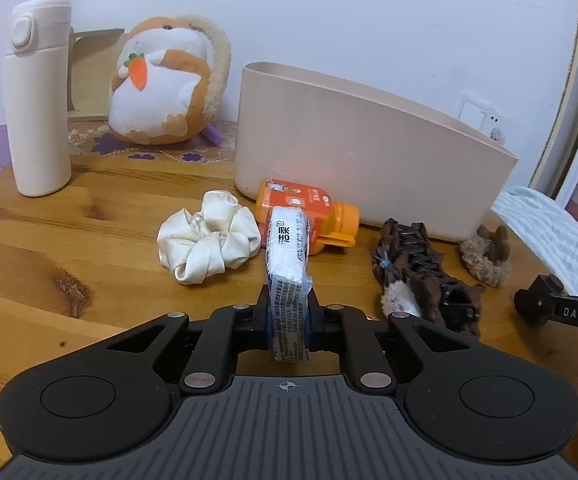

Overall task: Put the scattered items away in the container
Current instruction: 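Lift the tissue pack and black box toward the beige bin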

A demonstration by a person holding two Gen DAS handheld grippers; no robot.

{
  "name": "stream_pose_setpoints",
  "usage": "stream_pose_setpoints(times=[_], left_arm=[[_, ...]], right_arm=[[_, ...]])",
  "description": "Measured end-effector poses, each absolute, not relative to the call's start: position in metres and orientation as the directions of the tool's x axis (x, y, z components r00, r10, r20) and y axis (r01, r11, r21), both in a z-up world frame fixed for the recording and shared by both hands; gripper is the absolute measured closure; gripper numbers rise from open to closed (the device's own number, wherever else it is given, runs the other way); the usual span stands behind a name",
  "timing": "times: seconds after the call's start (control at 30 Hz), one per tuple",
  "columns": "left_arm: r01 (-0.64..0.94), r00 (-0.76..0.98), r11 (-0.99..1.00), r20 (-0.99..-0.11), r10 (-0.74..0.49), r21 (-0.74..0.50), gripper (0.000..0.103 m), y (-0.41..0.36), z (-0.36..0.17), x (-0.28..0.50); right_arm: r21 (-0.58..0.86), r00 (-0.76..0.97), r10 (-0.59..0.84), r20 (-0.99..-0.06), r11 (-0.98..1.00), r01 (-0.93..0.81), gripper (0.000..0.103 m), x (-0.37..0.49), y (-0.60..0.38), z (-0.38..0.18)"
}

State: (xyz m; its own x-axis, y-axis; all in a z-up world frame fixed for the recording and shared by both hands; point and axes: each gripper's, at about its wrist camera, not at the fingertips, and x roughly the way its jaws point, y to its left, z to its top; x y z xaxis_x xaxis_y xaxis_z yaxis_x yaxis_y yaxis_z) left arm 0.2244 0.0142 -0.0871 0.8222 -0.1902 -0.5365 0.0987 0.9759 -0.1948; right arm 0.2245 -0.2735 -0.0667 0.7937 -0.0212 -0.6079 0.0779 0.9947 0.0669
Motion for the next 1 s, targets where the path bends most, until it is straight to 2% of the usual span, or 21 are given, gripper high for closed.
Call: stream_pose_setpoints(times=[0.23, 0.37, 1.0], left_arm=[[0.091, 0.824, 0.975, -0.535, -0.188, -0.202, 0.09, 0.019, -0.077, 0.212], [0.037, 0.82, 0.984, -0.557, -0.128, -0.172, 0.09, 0.02, -0.07, 0.207], [0.058, 0.9, 0.988, -0.42, -0.115, -0.145, 0.09, 0.018, -0.002, 0.188]], right_arm=[[0.077, 0.806, -0.014, -0.592, 0.994, 0.073, 0.074, 0.203, -0.279, -0.056], [0.074, 0.823, -0.005, -0.567, 0.996, 0.057, 0.074, 0.191, -0.278, -0.042], [0.015, 0.884, 0.013, -0.467, 1.0, -0.007, 0.074, 0.175, -0.261, 0.019]])
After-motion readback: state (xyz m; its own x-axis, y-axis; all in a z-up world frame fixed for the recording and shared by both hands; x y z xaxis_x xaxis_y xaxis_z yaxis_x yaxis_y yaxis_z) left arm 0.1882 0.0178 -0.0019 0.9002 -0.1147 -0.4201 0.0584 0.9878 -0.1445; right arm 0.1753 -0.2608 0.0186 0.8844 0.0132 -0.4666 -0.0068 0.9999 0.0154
